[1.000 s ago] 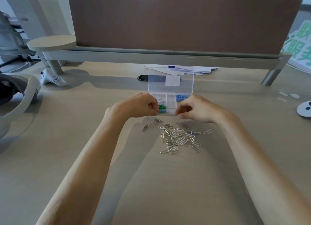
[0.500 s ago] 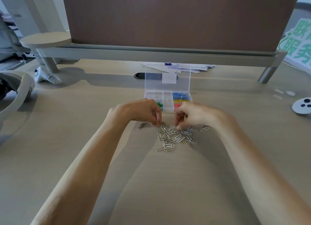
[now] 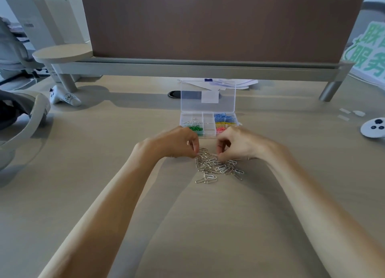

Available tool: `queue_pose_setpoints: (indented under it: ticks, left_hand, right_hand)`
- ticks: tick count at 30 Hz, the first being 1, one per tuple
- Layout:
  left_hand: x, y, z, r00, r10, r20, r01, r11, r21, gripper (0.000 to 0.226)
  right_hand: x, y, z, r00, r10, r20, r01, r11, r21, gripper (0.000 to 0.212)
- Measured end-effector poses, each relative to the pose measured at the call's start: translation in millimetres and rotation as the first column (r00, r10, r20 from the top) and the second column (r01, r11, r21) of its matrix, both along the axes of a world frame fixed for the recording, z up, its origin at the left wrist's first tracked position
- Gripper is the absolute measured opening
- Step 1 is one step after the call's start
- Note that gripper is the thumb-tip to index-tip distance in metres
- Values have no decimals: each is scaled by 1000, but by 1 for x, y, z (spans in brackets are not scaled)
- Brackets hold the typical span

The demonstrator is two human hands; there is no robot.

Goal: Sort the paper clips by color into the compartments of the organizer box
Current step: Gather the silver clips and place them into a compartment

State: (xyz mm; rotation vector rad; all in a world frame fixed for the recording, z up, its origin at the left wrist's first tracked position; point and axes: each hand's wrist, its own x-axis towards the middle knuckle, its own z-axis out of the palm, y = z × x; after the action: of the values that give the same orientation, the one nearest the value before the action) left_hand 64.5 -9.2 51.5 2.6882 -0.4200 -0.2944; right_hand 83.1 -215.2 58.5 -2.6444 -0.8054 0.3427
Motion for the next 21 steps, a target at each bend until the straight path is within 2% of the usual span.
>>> queue_pose_setpoints:
  ticks: [2,4,6,10,13,15,17,21]
  left_hand:
    - [-11,4,-4,992,13,122,-11,1000,-23,5]
    - [-22,7,-10,969,57,240,-30,993,-115,10]
    - [-32,11,-17,947,119,299,-55,975,-216,13]
    - [-46,15,-33,912,216,348,-123,955,-270,13]
    - [-50,12,-41,913,274,303,-164,925,-343,20]
    - [-55,9,-45,908,263,327,-143,927,-348,26]
    - [-59,6,-45,889,238,391,-94,931,-352,20]
    - [-67,-2,-45,876,111,470,42,952,-304,11]
  right_hand:
    - [-3,-3,-1,999,-7,46,3,996,86,13]
    - [-7,-6,-4,998,3,67,-15,985,173,18]
    - [-11,-6,-9,996,27,90,-40,988,151,18]
    - [-15,-2,-16,994,55,97,-60,997,51,18]
    - [-17,0,-17,991,66,117,-70,997,31,12]
    - [-19,1,-15,989,66,135,-67,998,1,7]
    - [-20,1,-15,988,61,140,-59,998,-15,3]
    - [-22,1,-18,992,19,124,-19,1000,-3,8]
